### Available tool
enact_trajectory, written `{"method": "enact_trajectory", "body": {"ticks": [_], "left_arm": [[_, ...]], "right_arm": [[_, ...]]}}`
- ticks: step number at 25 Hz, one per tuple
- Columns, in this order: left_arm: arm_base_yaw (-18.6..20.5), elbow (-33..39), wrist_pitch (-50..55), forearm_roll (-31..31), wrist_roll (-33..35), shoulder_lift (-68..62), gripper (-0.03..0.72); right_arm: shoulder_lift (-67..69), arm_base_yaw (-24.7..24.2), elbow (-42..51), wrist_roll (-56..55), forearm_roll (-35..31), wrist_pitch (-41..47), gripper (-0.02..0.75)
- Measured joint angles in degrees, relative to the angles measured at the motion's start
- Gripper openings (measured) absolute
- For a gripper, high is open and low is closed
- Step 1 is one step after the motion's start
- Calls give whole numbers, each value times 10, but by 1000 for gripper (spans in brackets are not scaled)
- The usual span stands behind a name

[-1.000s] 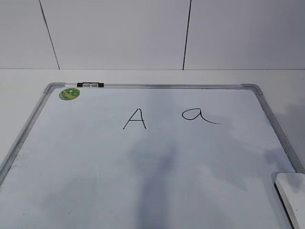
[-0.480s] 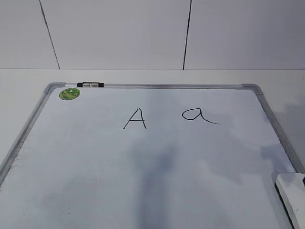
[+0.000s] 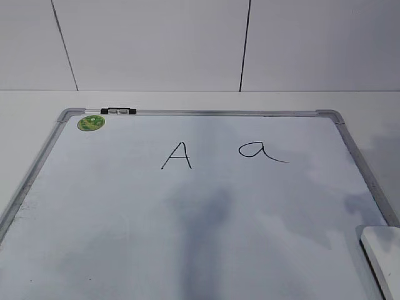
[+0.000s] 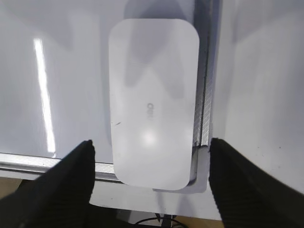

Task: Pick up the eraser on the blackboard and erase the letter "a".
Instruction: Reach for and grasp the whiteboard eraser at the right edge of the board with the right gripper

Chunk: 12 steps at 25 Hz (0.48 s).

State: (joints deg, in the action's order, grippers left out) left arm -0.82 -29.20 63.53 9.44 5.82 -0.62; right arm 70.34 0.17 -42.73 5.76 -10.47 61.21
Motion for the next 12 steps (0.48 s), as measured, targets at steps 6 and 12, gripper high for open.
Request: {"method": "enact_trajectory", "body": {"ticks": [6, 12], "left_arm": [[0, 0, 0, 5, 0, 0, 235], [0, 0, 0, 6, 0, 0, 235]], "right_arm": [[0, 69, 0, -61, 52, -14, 592], [0, 84, 0, -98, 68, -19, 592]]}}
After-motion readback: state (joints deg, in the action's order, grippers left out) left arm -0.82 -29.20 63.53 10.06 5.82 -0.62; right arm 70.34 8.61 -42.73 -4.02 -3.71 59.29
